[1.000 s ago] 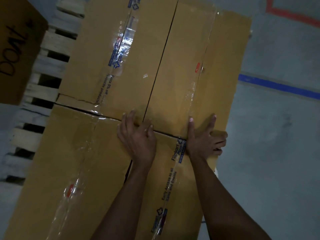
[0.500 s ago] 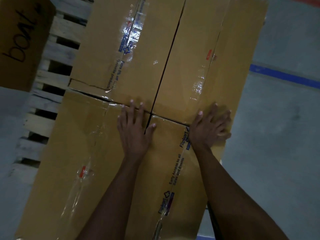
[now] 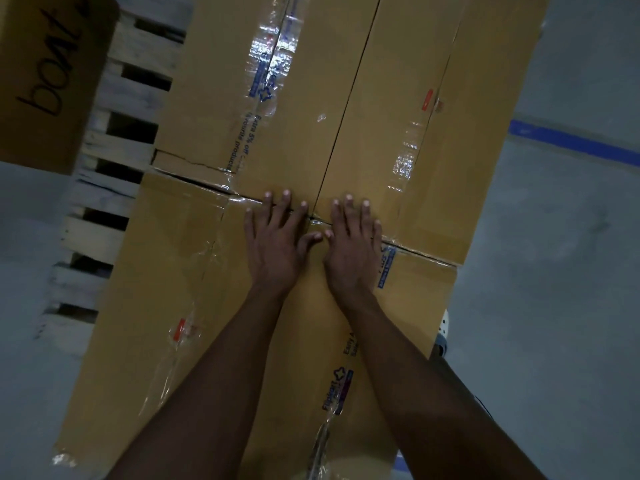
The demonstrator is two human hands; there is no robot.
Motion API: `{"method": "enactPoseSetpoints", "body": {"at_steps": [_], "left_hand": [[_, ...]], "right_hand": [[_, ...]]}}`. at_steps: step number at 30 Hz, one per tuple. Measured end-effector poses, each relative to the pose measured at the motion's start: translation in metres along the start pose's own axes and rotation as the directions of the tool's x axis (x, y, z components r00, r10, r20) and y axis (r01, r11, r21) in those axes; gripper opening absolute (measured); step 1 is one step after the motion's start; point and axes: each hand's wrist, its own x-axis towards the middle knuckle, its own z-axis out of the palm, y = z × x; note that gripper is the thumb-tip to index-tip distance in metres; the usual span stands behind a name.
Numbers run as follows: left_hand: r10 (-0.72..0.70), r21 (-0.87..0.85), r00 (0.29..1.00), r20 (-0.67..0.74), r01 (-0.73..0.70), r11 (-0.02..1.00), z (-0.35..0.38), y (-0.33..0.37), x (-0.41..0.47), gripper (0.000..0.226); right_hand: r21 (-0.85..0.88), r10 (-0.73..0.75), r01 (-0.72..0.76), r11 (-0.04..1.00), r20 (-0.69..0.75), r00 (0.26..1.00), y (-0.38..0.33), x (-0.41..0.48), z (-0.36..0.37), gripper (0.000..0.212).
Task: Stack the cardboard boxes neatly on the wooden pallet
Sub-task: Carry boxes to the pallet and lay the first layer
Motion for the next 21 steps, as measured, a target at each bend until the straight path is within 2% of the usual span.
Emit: {"method": "enactPoseSetpoints", "body": {"at_steps": [5, 9, 16, 18, 21], "left_hand": [[-0.005, 0.043, 0.999, 0.054, 0.003, 0.999, -0.011, 0.002, 0.006, 0.061], [0.005, 0.035, 0.999, 0.037, -0.007, 0.999, -0.016, 0.004, 0.008, 0.058], [-0.053, 0.103, 0.992, 0.113, 0.041, 0.994, -0.015, 0.021, 0.005, 0.056], [-0.073, 0.071, 0.981, 0.181, 0.061, 0.996, -0.021, 0.028, -0.009, 0.062], [-0.049, 0.086, 0.954, 0.297, 0.024, 0.996, -0.033, 0.032, -0.046, 0.086]], "right_hand": [[-0.001, 0.085, -0.085, 0.996, 0.112, 0.990, -0.017, 0.003, -0.020, 0.061], [0.036, 0.144, -0.151, 0.988, 0.158, 0.977, -0.030, 0.004, -0.032, 0.071], [0.184, 0.057, -0.086, 0.979, 0.156, 0.986, -0.029, -0.030, -0.040, 0.062], [0.207, 0.036, -0.071, 0.976, 0.169, 0.985, -0.025, -0.056, -0.048, 0.061], [0.192, 0.052, -0.095, 0.977, 0.217, 0.975, -0.022, -0.101, -0.053, 0.059]]}}
